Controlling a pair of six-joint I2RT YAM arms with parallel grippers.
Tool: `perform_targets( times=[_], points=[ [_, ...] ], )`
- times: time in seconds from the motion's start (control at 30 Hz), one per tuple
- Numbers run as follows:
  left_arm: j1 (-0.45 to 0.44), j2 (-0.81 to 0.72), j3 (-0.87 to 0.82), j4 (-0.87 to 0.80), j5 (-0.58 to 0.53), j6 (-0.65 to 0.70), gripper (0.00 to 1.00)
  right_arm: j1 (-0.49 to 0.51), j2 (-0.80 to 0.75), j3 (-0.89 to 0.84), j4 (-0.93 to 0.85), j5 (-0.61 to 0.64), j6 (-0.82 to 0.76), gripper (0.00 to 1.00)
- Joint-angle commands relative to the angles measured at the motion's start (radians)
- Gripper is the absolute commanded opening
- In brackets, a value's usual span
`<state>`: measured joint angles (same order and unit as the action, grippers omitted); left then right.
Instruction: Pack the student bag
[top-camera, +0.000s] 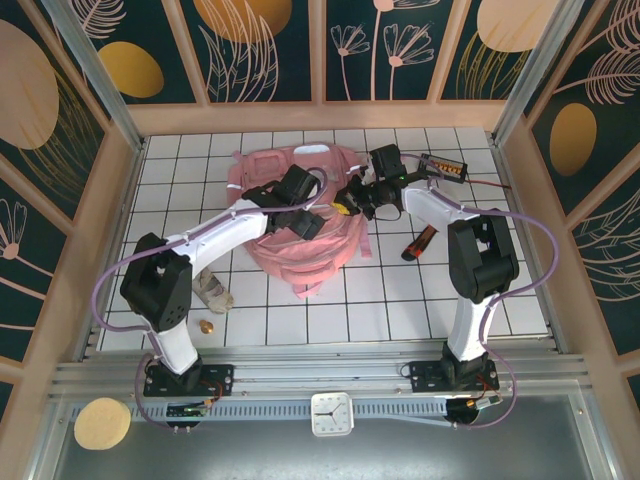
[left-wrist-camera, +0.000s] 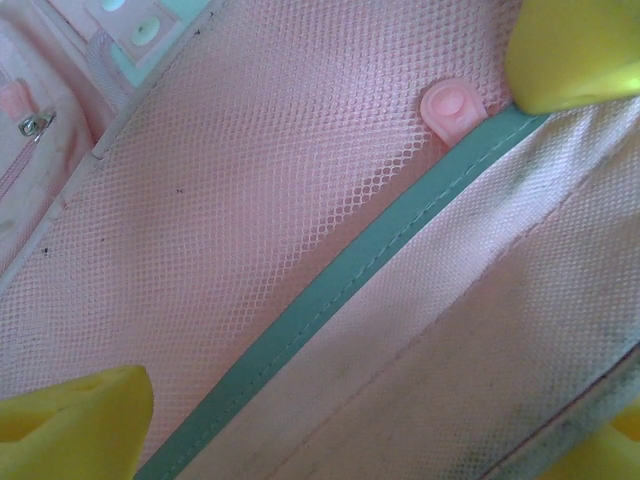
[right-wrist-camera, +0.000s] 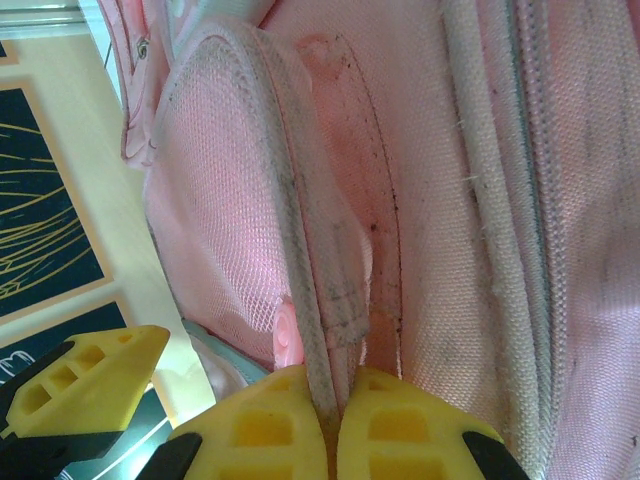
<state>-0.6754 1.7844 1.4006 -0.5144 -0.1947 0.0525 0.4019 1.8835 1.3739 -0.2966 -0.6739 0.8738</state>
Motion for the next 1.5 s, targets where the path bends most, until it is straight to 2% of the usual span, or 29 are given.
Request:
perform_targets(
  times=[0.0, 0.33, 0.4, 0.5, 0.63, 0.7, 0.77, 0.87, 0.93, 1.07, 1.27, 1.37, 1.47],
  points=[
    [-0.001, 0.025, 0.061, 0.016, 0.017, -0.012, 0.89, 0.011, -0.063, 0.022, 0.011, -0.037, -0.012, 0.00],
    [-0.001, 0.051, 0.117, 0.006, 0.039, -0.032, 0.87, 0.011, -0.066, 0.010, 0.001, -0.041, -0.024, 0.00],
    [-0.001, 0.052, 0.122, 0.002, 0.047, -0.032, 0.72, 0.012, -0.065, 0.007, -0.002, -0.041, -0.026, 0.00],
    [-0.001, 0.054, 0.125, 0.001, 0.041, -0.029, 0.56, 0.013, -0.066, 0.003, -0.002, -0.039, -0.027, 0.00],
    [-0.001, 0.060, 0.126, -0.002, 0.047, -0.026, 0.25, 0.013, -0.064, 0.005, -0.006, -0.038, -0.028, 0.01],
    [0.000, 0.059, 0.132, -0.010, 0.056, -0.028, 0.14, 0.013, -0.063, 0.010, -0.014, -0.030, -0.036, 0.09],
    [-0.001, 0.049, 0.133, -0.011, 0.068, -0.029, 0.02, 0.011, -0.059, 0.017, -0.032, -0.017, -0.049, 0.25],
    [0.003, 0.033, 0.129, -0.013, 0.085, -0.032, 0.00, 0.006, -0.064, 0.025, -0.059, 0.010, -0.071, 0.42],
    [0.005, 0.027, 0.126, -0.018, 0.097, -0.038, 0.00, 0.000, -0.075, 0.015, -0.062, 0.024, -0.076, 0.48],
    [0.021, 0.020, 0.148, -0.041, 0.124, -0.068, 0.00, -0.007, -0.117, -0.019, -0.039, 0.063, -0.081, 0.48],
    [0.106, -0.004, 0.243, -0.079, 0.195, -0.205, 0.00, -0.006, -0.295, -0.182, 0.114, 0.162, -0.022, 0.49],
    [0.137, -0.009, 0.286, -0.080, 0.265, -0.267, 0.00, 0.007, -0.307, -0.208, 0.081, 0.161, -0.041, 0.49],
    [0.139, -0.002, 0.322, -0.070, 0.327, -0.323, 0.00, 0.049, -0.256, -0.145, -0.019, 0.184, -0.116, 0.49]
  ],
)
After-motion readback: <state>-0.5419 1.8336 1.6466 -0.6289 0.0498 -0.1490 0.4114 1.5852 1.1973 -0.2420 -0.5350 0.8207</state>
